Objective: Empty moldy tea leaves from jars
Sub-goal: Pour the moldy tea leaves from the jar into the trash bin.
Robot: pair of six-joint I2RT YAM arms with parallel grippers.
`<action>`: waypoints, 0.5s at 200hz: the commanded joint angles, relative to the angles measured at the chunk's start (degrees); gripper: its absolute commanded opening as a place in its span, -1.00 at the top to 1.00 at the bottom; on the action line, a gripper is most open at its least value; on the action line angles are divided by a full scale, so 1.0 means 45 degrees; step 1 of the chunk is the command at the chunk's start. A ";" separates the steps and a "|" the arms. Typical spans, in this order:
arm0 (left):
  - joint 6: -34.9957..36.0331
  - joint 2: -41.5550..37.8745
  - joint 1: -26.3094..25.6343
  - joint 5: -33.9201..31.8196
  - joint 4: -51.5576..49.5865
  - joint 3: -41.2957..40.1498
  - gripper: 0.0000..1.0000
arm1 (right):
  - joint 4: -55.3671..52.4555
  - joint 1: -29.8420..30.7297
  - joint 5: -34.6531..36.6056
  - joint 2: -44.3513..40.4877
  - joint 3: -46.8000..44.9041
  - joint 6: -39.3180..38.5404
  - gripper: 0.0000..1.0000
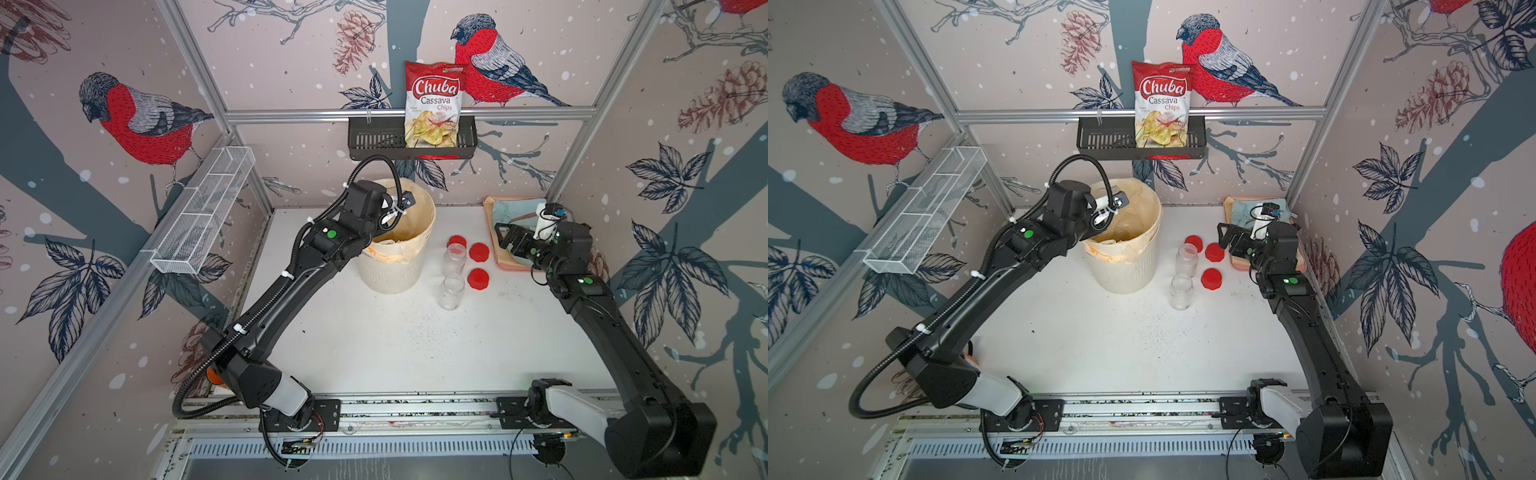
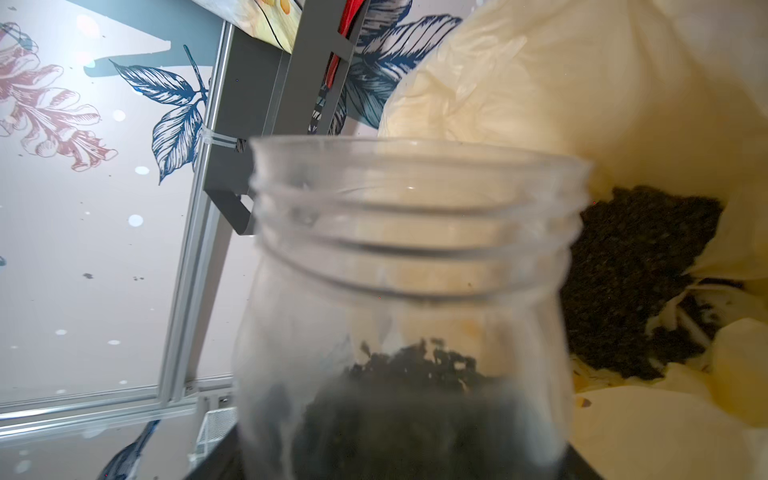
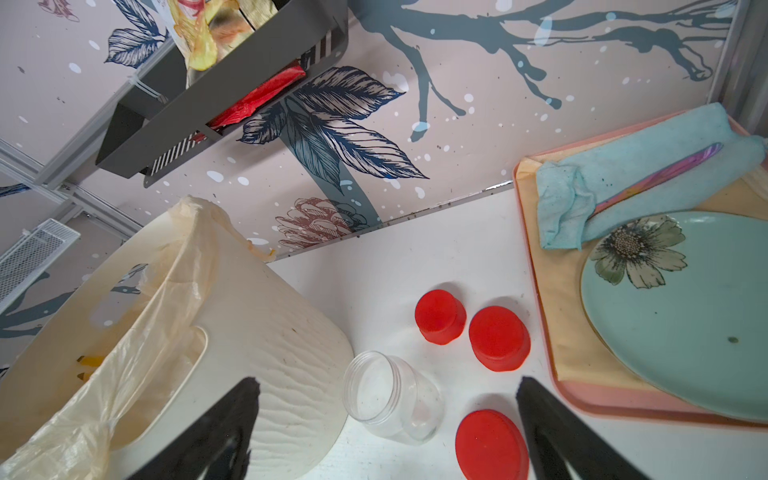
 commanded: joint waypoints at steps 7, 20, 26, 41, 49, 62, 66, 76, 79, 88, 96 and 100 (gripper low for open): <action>0.1924 0.0201 -0.0168 -0.2329 0.1136 -0.0223 -0.23 | 0.0639 -0.0001 -0.0552 -0.0051 0.0005 0.0124 -0.94; 0.2451 0.0346 -0.0168 -0.2691 0.1360 -0.0244 -0.23 | 0.0641 -0.0001 -0.0629 -0.0051 0.0003 0.0140 -0.94; 0.2766 0.0388 -0.0186 -0.2821 0.1503 -0.0268 -0.23 | 0.0641 -0.0002 -0.0622 -0.0063 0.0003 0.0147 -0.95; 0.3501 0.0461 -0.0274 -0.3086 0.1838 -0.0293 -0.24 | 0.0660 -0.0003 -0.0666 -0.0099 0.0014 0.0139 -0.95; 0.3851 0.0479 -0.0350 -0.3199 0.1989 -0.0242 -0.24 | 0.0663 -0.0001 -0.0662 -0.0104 0.0025 0.0142 -0.95; 0.4135 0.0521 -0.0455 -0.3108 0.1937 0.0003 -0.26 | 0.0680 -0.0001 -0.0661 -0.0119 0.0024 0.0140 -0.95; 0.4145 0.0558 -0.0487 -0.3017 0.1834 0.0122 -0.26 | 0.0679 -0.0019 -0.0678 -0.0130 0.0024 0.0140 -0.95; 0.4138 0.0621 -0.0536 -0.2770 0.1409 0.0373 -0.28 | 0.0682 -0.0021 -0.0686 -0.0128 0.0004 0.0163 -0.95; 0.4175 0.0615 -0.0556 -0.2726 0.1319 0.0413 -0.28 | 0.0697 -0.0021 -0.0689 -0.0132 0.0003 0.0157 -0.95; 0.4227 0.0657 -0.0612 -0.2718 0.1214 0.0361 -0.28 | 0.0700 -0.0021 -0.0681 -0.0136 0.0003 0.0172 -0.95; 0.4190 0.0664 -0.0652 -0.2733 0.1070 0.0224 -0.29 | 0.0728 -0.0021 -0.0694 -0.0169 -0.0004 0.0175 -0.95; 0.4156 0.0673 -0.0656 -0.2733 0.0973 0.0148 -0.29 | 0.0720 -0.0021 -0.0700 -0.0163 -0.0016 0.0194 -0.95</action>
